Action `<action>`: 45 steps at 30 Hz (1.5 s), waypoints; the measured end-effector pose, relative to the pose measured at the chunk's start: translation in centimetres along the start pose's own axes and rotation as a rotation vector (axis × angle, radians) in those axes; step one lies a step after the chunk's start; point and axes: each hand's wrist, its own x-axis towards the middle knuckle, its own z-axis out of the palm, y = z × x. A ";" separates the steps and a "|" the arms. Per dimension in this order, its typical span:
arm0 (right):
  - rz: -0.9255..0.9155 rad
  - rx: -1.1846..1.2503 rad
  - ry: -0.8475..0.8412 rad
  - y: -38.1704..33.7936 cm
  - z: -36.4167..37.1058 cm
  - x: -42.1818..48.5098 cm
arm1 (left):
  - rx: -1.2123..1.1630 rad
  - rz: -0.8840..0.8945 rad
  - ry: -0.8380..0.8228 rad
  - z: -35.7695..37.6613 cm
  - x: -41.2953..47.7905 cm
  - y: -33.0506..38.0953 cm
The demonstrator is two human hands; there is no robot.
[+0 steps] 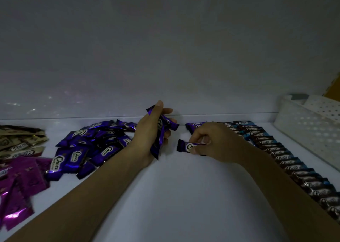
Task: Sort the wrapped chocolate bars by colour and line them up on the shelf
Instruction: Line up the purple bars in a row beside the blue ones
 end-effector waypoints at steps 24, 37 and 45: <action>0.036 -0.019 0.325 1.0 -0.2 0.4 | -0.002 0.031 -0.082 0.2 -0.8 0.0; -0.034 0.548 0.348 -2.8 0.9 0.5 | 0.099 0.072 -0.215 0.4 -1.2 0.1; 0.116 0.808 0.241 -2.7 -0.2 0.3 | 0.143 0.089 -0.109 0.3 -0.8 -0.5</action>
